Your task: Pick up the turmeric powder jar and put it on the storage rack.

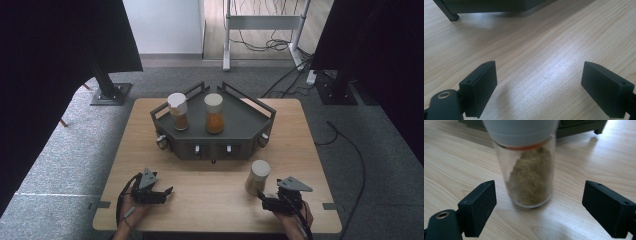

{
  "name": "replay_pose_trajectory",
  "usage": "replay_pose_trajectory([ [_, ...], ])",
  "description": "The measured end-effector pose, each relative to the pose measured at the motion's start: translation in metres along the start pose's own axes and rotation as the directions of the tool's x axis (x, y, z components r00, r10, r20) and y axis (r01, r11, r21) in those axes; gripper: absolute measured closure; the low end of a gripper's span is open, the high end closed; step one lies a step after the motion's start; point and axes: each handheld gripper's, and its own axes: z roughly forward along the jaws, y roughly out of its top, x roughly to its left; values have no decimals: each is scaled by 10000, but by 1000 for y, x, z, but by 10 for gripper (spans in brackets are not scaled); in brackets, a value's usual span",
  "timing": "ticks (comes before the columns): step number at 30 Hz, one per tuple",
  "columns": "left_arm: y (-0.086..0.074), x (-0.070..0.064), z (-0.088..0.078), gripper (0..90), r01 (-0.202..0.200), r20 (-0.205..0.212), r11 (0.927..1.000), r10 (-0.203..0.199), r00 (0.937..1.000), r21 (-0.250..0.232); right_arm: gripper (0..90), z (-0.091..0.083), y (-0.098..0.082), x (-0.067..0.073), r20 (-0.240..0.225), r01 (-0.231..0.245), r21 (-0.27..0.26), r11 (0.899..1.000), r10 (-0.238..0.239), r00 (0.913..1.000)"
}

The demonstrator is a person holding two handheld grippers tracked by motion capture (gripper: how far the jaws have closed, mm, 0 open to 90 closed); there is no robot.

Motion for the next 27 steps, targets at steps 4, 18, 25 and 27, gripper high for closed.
replay_pose_trajectory([
  [4,0,0,0,134,-23,9,10000,23,10000,-10,114,3,3,2,-175,43,-117,9999,-45,9998],
  [18,0,1,0,134,-38,46,10000,38,10000,8,121,12,14,14,-16,142,-651,9978,-144,9999],
  [25,0,0,0,134,-57,46,10000,57,10000,4,131,16,19,18,247,191,-900,9958,-169,9996],
  [27,0,0,0,134,-59,47,10000,59,10000,5,136,16,20,18,287,150,-1018,9947,-121,9995],
])
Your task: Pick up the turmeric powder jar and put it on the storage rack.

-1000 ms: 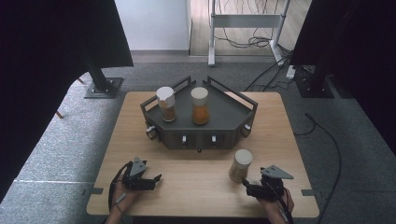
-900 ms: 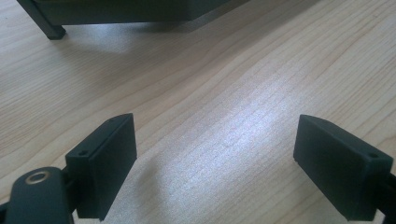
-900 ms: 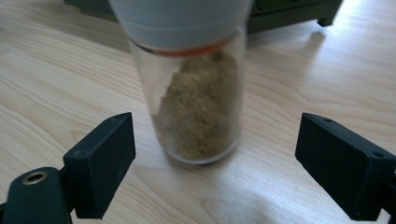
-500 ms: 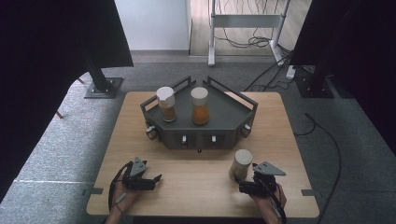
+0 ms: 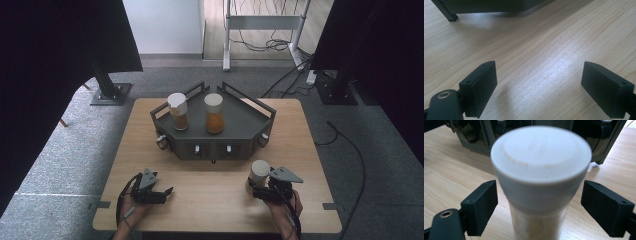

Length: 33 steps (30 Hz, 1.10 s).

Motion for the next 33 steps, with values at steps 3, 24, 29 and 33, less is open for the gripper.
replay_pose_trajectory([
  [3,0,0,0,134,18,5,10000,-18,10000,-3,146,1,2,1,75,11,-109,9999,-10,10000],
  [24,0,1,0,134,-1,10,10000,1,10000,21,328,-2,5,18,697,329,-680,9971,-281,9972],
  [29,0,2,0,134,14,23,10000,-14,10000,24,329,-2,6,20,780,358,-719,9968,-302,9965],
  [33,1,2,0,135,-4,28,10000,4,10000,39,329,-5,10,17,658,262,-846,9961,-207,9976],
])
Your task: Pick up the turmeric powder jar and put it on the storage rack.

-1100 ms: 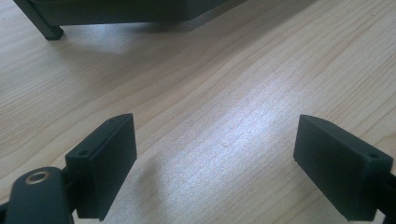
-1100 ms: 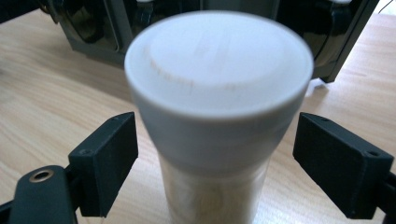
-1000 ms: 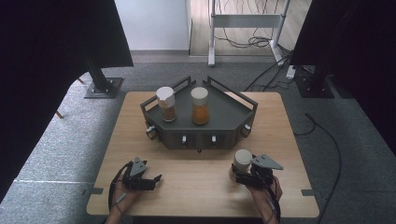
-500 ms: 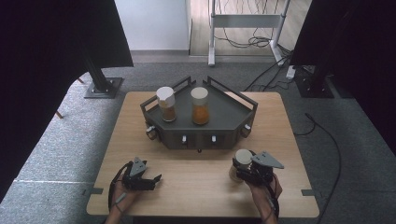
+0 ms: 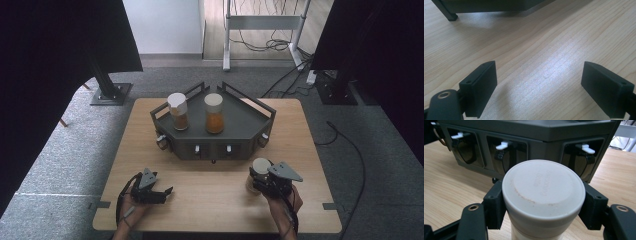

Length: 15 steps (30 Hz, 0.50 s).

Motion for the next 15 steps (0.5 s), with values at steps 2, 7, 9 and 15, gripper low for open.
replay_pose_trajectory([
  [2,0,0,0,135,-13,5,10000,13,10000,12,330,-1,3,0,-11,40,-15,10000,-40,10000],
  [7,0,0,0,135,3,14,10000,-3,10000,17,330,-3,9,0,-50,137,-22,9999,-138,9999],
  [9,0,0,0,135,7,17,10000,-7,10000,19,330,-3,12,0,-95,118,-33,9999,-119,9999],
  [15,0,1,0,135,4,24,10000,-4,10000,-2,330,-4,19,-1,-177,94,-133,9999,-96,9998],
])
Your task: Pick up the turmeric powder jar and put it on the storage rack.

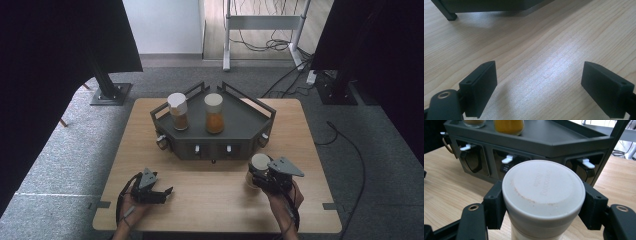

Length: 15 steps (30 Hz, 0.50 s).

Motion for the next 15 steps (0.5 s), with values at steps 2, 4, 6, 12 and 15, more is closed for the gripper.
replay_pose_trajectory([
  [2,0,0,0,134,-10,1,10000,10,10000,6,329,-1,3,0,-50,12,-37,10000,-12,10000],
  [4,0,0,0,135,-31,2,10000,31,10000,12,330,-1,7,-1,-93,29,-48,10000,-30,10000],
  [6,0,-1,0,135,-48,10,10000,48,10000,7,329,-2,11,-2,-136,44,-53,10000,-45,9999],
  [12,0,0,0,135,-54,23,10000,54,10000,-4,330,-3,25,-6,-251,-157,64,9999,159,9996],
  [15,0,-1,0,135,-61,17,10000,61,10000,-11,330,-4,30,-8,-286,-177,-23,9998,177,9994],
])
